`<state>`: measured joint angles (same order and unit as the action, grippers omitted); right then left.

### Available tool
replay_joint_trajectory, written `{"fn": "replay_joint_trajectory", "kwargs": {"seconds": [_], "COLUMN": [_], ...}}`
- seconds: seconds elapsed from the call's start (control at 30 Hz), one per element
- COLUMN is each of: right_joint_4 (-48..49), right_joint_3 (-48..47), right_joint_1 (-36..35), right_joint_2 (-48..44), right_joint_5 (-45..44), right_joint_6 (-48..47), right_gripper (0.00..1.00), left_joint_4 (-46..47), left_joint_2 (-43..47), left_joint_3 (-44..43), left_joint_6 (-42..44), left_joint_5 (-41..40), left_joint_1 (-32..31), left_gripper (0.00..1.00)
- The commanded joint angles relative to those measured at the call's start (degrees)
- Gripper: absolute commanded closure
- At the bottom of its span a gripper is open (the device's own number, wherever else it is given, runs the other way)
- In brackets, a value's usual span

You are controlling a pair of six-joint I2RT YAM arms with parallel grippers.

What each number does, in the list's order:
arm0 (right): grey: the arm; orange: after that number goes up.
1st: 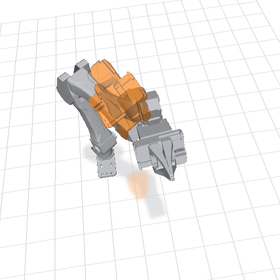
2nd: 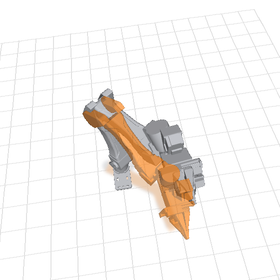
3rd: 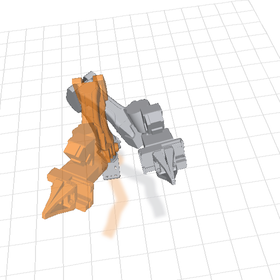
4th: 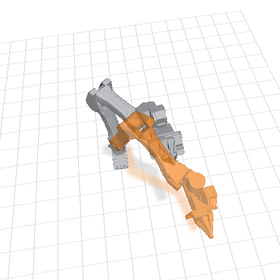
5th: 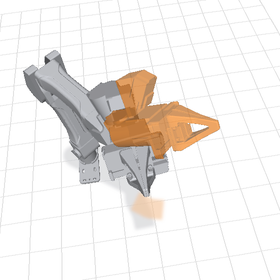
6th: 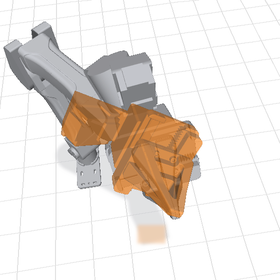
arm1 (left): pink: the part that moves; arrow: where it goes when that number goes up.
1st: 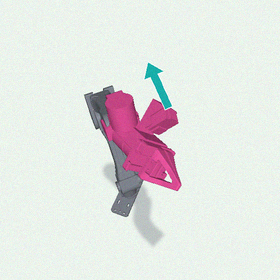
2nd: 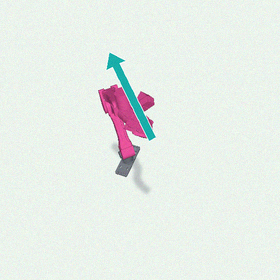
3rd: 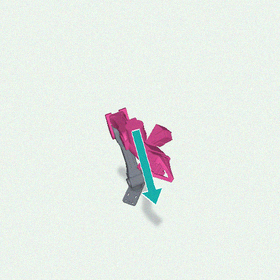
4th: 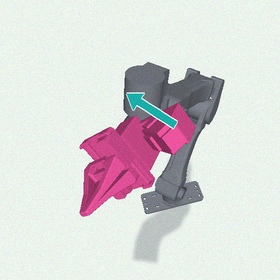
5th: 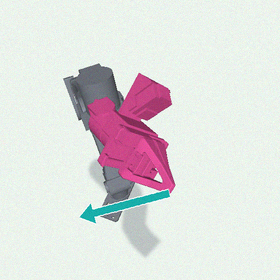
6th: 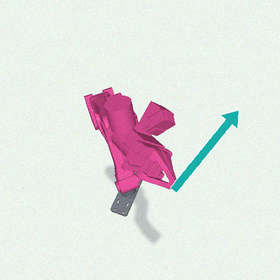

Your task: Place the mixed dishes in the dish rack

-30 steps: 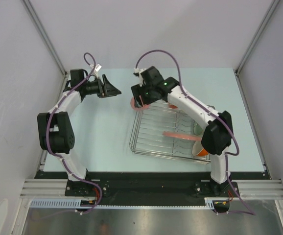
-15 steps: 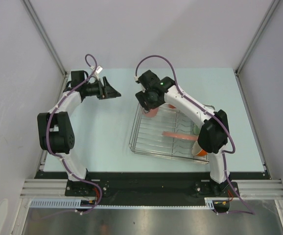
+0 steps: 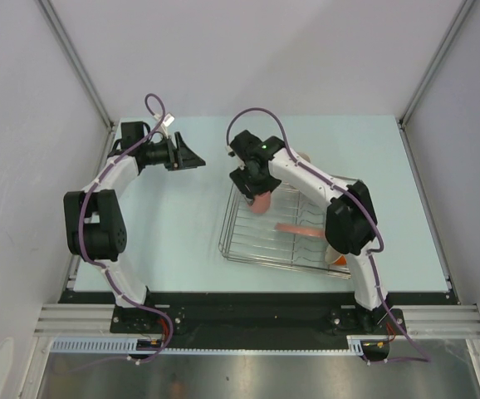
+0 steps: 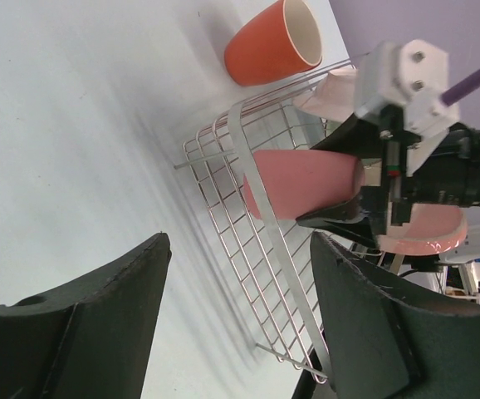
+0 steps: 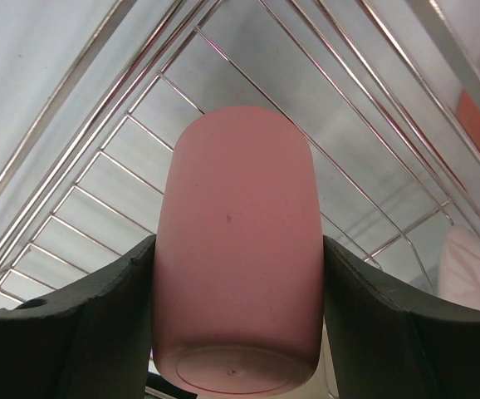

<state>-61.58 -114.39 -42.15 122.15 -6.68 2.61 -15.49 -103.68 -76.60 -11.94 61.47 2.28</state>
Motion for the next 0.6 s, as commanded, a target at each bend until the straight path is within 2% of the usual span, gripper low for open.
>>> {"fn": "replay_joint_trajectory", "kwargs": {"seconds": [0.0, 0.33, 0.4, 0.53, 0.57], "right_joint_4": [-0.6, 0.8, 1.1, 1.3, 1.2], "right_joint_3": [-2.5, -4.4, -4.8, -5.8, -5.9], "right_joint_1": [0.0, 0.8, 0.8, 0.7, 0.7], "right_joint_2": [1.4, 4.5, 5.1, 5.9, 6.2], "right_joint_5": [0.9, 1.2, 1.1, 0.3, 0.2], "right_joint_6": [-1.4, -2.0, -1.9, -2.2, -2.3], "right_gripper": [1.0, 0.98, 0.72, 0.4, 0.01], "left_joint_4": [1.8, 2.5, 2.8, 2.5, 2.5], "left_joint_2": [2.3, 2.6, 2.7, 2.6, 2.7], "left_joint_3": [0.3, 0.3, 0.3, 0.1, 0.2], "left_joint_6": [0.8, 0.0, -0.4, -0.3, -0.3], "left_joint_5": [0.0, 0.5, 0.4, 0.5, 0.6], "left_joint_1": [0.3, 0.3, 0.3, 0.2, 0.4], "left_gripper": [0.26, 0.27, 0.27, 0.27, 0.27]}}
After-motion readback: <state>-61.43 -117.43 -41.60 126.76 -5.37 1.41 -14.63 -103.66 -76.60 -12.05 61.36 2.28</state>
